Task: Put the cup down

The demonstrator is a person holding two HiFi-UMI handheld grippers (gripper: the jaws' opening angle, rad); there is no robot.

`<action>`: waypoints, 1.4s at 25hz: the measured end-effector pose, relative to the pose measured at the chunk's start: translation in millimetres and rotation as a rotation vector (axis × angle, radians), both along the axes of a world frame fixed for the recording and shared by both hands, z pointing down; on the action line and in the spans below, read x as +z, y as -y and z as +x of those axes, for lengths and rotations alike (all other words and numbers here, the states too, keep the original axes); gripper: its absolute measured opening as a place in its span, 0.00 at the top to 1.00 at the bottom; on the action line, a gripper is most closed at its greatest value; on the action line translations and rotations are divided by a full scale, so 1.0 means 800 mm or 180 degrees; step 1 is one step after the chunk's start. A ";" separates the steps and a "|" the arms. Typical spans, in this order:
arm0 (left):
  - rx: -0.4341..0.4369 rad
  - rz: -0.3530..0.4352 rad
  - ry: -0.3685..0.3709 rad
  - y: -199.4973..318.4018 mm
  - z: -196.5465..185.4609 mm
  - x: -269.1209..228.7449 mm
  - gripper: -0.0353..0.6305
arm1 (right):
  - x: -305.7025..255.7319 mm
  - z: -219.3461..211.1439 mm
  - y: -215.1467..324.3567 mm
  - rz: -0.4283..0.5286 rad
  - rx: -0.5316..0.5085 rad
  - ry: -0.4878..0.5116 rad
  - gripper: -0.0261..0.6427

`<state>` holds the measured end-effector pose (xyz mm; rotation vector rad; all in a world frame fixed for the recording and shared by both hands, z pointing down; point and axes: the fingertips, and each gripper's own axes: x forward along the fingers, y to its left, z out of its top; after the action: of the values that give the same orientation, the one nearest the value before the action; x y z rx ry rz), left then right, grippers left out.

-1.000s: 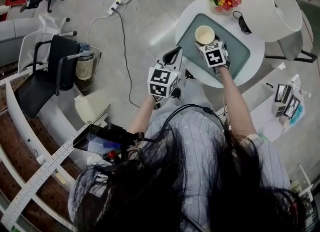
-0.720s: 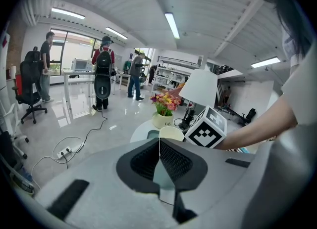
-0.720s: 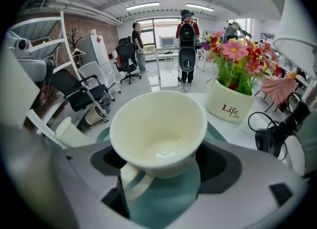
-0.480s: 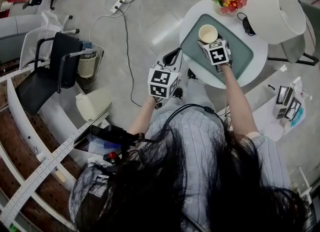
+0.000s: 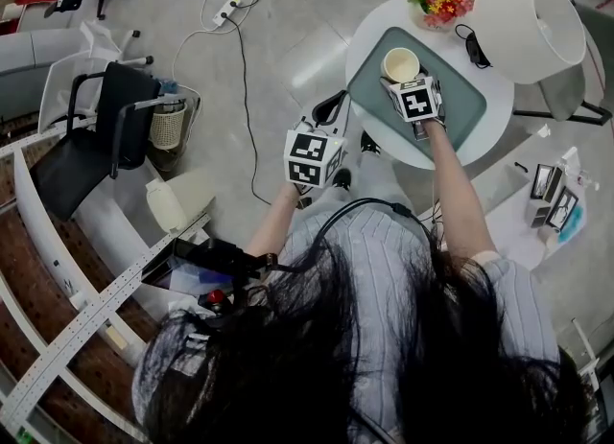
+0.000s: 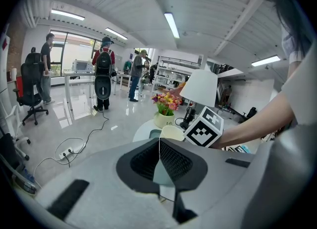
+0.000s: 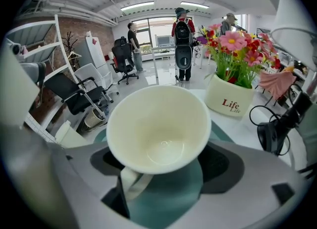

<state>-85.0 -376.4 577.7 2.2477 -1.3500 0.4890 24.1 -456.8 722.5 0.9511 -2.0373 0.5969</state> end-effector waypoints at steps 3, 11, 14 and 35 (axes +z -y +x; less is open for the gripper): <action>0.0002 0.0004 0.0015 0.000 -0.001 0.001 0.92 | 0.003 0.004 -0.001 -0.0044 0.0049 -0.0019 0.36; -0.0011 0.0032 0.0021 -0.013 -0.009 -0.007 0.92 | -0.013 0.007 -0.007 -0.0050 0.0193 0.0059 0.36; -0.0008 0.0046 0.0020 -0.015 -0.009 -0.010 0.92 | -0.022 0.012 -0.011 -0.0045 0.0285 0.0133 0.36; 0.0112 0.0287 -0.0021 -0.052 -0.003 -0.047 0.92 | -0.168 0.001 -0.083 0.0373 0.0567 0.0969 0.36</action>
<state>-87.5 -334.4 540.0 2.3471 -1.3566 0.4405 24.6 -390.1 588.4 1.1792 -2.2910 0.7627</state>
